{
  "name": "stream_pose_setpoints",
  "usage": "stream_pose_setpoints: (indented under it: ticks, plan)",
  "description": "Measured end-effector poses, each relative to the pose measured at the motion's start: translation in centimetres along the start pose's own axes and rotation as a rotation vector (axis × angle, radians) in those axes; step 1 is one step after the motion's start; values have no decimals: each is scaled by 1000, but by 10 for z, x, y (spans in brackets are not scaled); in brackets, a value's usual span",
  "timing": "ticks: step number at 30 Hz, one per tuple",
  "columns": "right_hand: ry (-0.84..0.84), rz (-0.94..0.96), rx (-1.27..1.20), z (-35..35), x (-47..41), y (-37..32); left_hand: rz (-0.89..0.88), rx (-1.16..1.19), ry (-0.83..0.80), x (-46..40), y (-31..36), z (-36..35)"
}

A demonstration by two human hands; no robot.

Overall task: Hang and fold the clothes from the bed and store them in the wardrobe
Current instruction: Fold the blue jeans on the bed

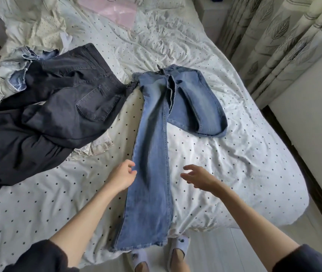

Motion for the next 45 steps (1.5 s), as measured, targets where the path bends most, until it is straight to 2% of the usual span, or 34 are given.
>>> stream_pose_setpoints:
  ticks: [5, 9, 11, 14, 17, 21, 29, 31, 34, 36, 38, 39, 41, 43, 45]
  plan:
    - [247, 57, 2, 50, -47, -3, -313, -58, 137, -38, 67, -5]
    - [452, 46, -13, 106, -99, 6, -487, -151, 236, -79, 124, -29]
    - [503, 1, -37, 133, -120, 22, -561, -256, 225, -103, 153, -49]
    - [507, -88, -58, 157, -140, 52, -537, -615, 129, -141, 175, -80]
    - [478, -57, -26, 164, -155, 70, -383, -835, 148, -174, 180, -89]
    - [383, -3, 71, 162, -164, 73, -392, -817, 239, -189, 183, -82]
    - [421, -47, -201, 169, -146, 79, -426, -725, 234, -180, 193, -77]
    - [516, -49, -340, 160, -131, 86, -458, -772, 173, -160, 194, -94]
    - [628, -167, -521, 138, -104, 104, -462, -826, -39, -120, 180, -139]
    - [510, -306, -553, 116, -87, 122, -420, -780, -221, -85, 166, -172]
    - [274, -408, -625, 95, -72, 134, -425, -666, -357, -53, 160, -199]
    - [191, -434, -656, 87, -65, 139, -435, -610, -405, -41, 160, -207]
    - [125, -438, -681, 77, -58, 149, -468, -552, -447, -25, 160, -217]
    - [103, -404, -692, 72, -60, 152, -547, -571, -375, -22, 165, -210]
    - [92, -355, -638, 70, -64, 149, -730, -554, -96, -26, 174, -189]
Point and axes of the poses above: each hand's wrist, its own x-axis away from the middle knuckle, its own z-axis out of the back of the hand, y = z × x, the point moved 4 cm from there along -x, towards the middle knuckle, and after that the axes turned 1 degree about -z, right-handed, at the moved point
